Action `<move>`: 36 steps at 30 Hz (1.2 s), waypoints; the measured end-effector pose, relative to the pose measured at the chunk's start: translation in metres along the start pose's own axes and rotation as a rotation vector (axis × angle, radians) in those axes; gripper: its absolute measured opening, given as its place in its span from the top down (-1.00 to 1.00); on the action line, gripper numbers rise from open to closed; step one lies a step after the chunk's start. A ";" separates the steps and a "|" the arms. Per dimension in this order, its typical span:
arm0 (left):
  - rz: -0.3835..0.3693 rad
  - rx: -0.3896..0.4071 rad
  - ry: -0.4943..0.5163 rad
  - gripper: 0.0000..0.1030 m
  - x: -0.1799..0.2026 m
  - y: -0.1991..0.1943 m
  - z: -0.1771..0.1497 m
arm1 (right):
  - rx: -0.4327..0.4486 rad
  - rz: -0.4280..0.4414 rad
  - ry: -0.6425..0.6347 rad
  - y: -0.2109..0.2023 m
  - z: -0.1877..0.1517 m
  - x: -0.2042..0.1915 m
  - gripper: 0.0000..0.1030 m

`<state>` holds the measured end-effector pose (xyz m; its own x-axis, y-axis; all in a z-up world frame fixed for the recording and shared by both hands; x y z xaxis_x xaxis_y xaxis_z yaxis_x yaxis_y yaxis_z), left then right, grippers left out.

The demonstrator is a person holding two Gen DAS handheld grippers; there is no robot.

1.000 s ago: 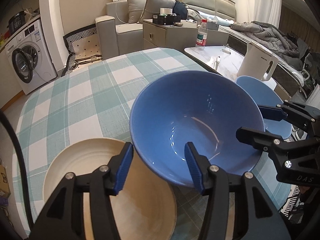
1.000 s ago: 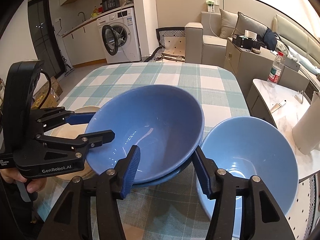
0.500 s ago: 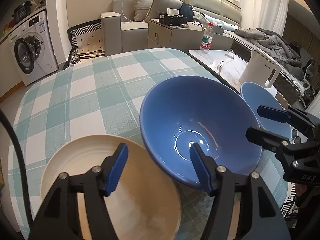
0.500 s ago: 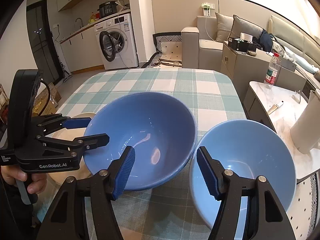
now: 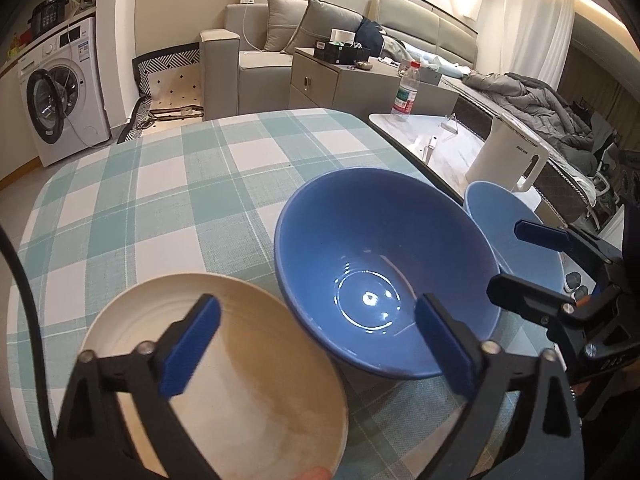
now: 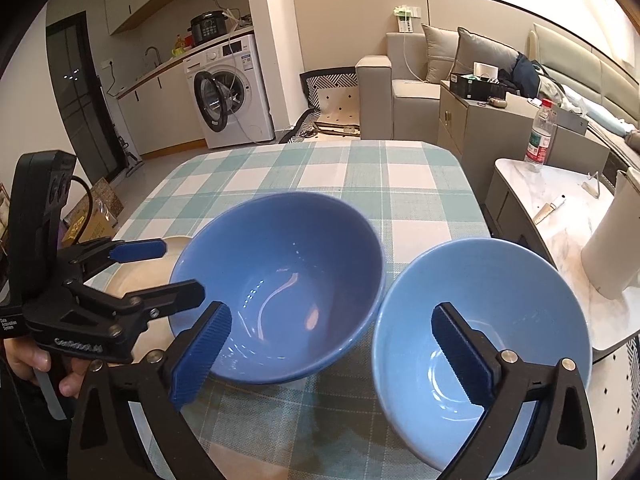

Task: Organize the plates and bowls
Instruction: 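Move the open right tool to the rim of the light blue bowl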

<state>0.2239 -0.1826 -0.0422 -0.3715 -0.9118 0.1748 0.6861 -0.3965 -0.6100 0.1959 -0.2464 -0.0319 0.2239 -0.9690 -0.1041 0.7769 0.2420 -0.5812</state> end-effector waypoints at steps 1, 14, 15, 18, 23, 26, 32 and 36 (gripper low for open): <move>0.010 0.010 0.005 -1.00 0.000 -0.002 0.001 | 0.009 -0.008 0.002 -0.002 0.002 0.003 -0.99; -0.011 0.018 -0.031 -1.00 0.020 -0.009 0.000 | 0.090 -0.085 0.124 -0.046 0.005 0.060 -0.99; -0.013 0.020 -0.024 -1.00 0.023 -0.010 0.000 | 0.094 -0.092 0.133 -0.049 0.004 0.065 -0.99; -0.022 0.023 -0.012 -1.00 0.035 -0.011 0.000 | 0.100 -0.111 0.155 -0.060 0.000 0.080 -0.99; -0.060 0.024 -0.002 -1.00 0.055 -0.011 -0.001 | 0.107 -0.157 0.154 -0.073 -0.007 0.099 -0.99; -0.080 0.021 0.014 -0.99 0.067 -0.009 -0.002 | 0.119 -0.166 0.173 -0.081 -0.010 0.109 -0.99; -0.192 0.002 0.033 -0.89 0.097 -0.010 -0.004 | 0.136 -0.193 0.205 -0.091 -0.011 0.127 -0.99; -0.246 0.018 0.050 -0.81 0.118 -0.015 -0.001 | 0.142 -0.206 0.230 -0.098 -0.014 0.137 -0.99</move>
<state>0.1690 -0.2843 -0.0134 -0.5586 -0.7815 0.2779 0.5822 -0.6081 -0.5398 0.1420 -0.4041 -0.0008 -0.0726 -0.9800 -0.1852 0.8699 0.0286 -0.4925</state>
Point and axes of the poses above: each gripper's, at about its wrist camera, not at the fingertips, and y roughly the way its jaws point, x to its right, z to its top, the point moved 10 cm from there along y, roughly the way its jaws point, and after that the axes turned 10 degrees about x, right-handed, at the moved point
